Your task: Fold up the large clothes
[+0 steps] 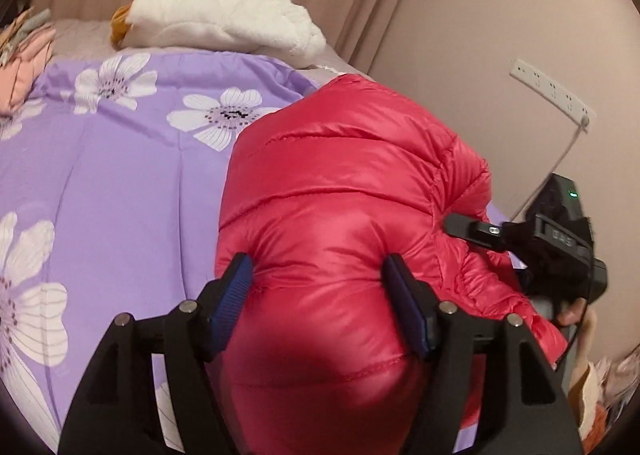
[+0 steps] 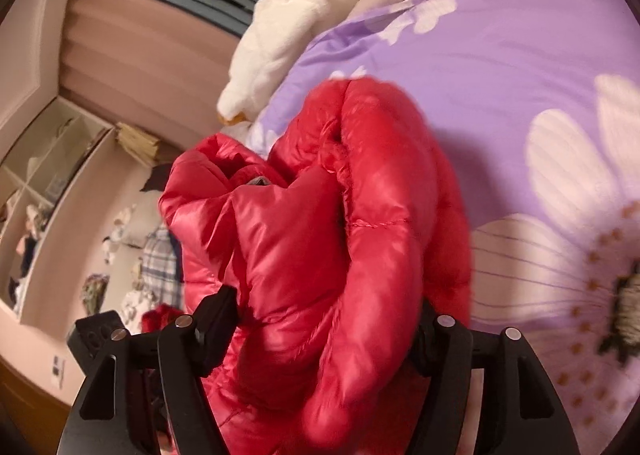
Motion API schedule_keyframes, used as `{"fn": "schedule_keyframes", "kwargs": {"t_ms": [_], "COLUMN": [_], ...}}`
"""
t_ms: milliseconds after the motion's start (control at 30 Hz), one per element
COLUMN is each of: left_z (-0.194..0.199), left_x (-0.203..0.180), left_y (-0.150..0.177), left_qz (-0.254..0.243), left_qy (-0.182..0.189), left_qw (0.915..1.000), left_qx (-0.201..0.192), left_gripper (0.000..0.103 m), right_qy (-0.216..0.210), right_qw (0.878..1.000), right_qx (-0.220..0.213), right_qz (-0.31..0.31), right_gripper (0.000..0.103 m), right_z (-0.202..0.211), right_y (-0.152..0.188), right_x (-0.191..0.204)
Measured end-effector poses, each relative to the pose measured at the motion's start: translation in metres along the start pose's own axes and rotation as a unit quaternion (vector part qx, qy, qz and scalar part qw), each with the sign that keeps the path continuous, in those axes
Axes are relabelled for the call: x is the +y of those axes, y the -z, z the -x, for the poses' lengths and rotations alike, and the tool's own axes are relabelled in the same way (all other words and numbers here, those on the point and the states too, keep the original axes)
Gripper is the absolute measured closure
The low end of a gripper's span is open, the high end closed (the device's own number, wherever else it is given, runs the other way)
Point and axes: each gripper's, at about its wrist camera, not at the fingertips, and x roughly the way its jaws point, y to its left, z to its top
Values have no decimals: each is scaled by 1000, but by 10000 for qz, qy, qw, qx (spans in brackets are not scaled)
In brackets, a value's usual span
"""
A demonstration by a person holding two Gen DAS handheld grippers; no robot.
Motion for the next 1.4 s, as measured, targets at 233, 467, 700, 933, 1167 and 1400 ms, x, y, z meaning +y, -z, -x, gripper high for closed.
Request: {"fn": "schedule_keyframes", "kwargs": {"t_ms": [233, 467, 700, 933, 1167, 1400], "left_z": [-6, -5, 27, 15, -12, -26], "left_x": [6, 4, 26, 2, -18, -11], "left_y": [-1, 1, -14, -11, 11, 17], "left_qz": [105, -33, 749, 131, -402, -625], "left_qy": [-182, -193, 1050, 905, -432, -441], "left_qw": [9998, 9998, 9916, 9958, 9981, 9969], "left_qx": [50, 72, -44, 79, -155, -180], "left_gripper": [35, 35, 48, 52, 49, 49], "right_qy": [486, 1295, 1608, 1922, 2164, 2309], "right_qw": [9749, 9669, 9697, 9534, 9433, 9372], "right_qx": [-1291, -643, -833, -944, -931, -913], "right_qz": [1746, 2104, 1642, 2124, 2338, 2451], "right_gripper": [35, 50, 76, 76, 77, 78], "right_z": [68, -16, -17, -25, -46, -58], "right_y": [16, 21, 14, 30, 40, 42], "right_x": [99, 107, 68, 77, 67, 60]}}
